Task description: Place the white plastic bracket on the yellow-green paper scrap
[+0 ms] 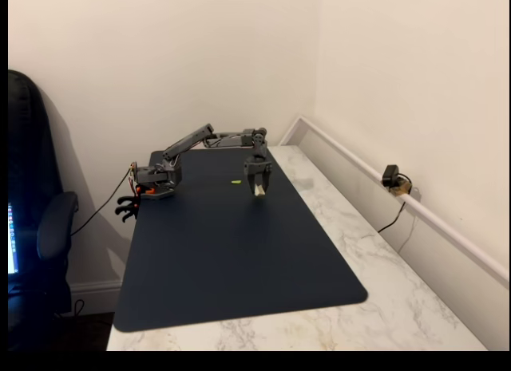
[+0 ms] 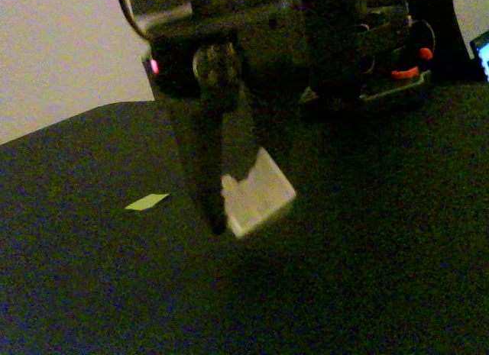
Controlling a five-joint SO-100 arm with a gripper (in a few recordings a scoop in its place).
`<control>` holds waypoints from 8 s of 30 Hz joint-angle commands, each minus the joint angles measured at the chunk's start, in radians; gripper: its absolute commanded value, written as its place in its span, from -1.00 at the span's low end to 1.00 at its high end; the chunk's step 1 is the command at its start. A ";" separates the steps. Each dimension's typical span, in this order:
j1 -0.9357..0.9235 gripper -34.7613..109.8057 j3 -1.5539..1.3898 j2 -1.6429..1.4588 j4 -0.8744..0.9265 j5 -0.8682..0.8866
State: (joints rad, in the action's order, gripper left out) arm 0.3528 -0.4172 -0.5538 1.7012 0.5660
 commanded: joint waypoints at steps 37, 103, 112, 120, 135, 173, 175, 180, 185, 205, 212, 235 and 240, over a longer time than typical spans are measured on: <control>-0.364 -0.52 -1.358 -0.966 -0.571 -0.011; -0.192 -0.51 -1.930 -1.651 -0.989 -0.376; -0.275 -0.52 -2.233 -1.928 -1.019 -0.357; -0.307 -0.52 -2.388 -2.163 -0.937 -0.469; -0.342 -0.46 -2.553 -2.749 -0.588 -0.571; -0.345 -0.49 -2.565 -2.750 -0.437 -0.680; -0.345 -0.49 -2.565 -2.750 -0.437 -0.680; -0.345 -0.49 -2.565 -2.750 -0.437 -0.680; -0.345 -0.49 -2.565 -2.750 -0.437 -0.680; -0.345 -0.50 -2.565 -2.750 -0.437 -0.680; -0.345 -0.50 -2.565 -2.750 -0.437 -0.680; -0.345 -0.50 -2.565 -2.750 -0.437 -0.680; -0.345 -0.50 -2.565 -2.750 -0.437 -0.680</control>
State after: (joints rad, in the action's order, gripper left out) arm 0.0077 -3.0250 -3.2720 1.2042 -0.0905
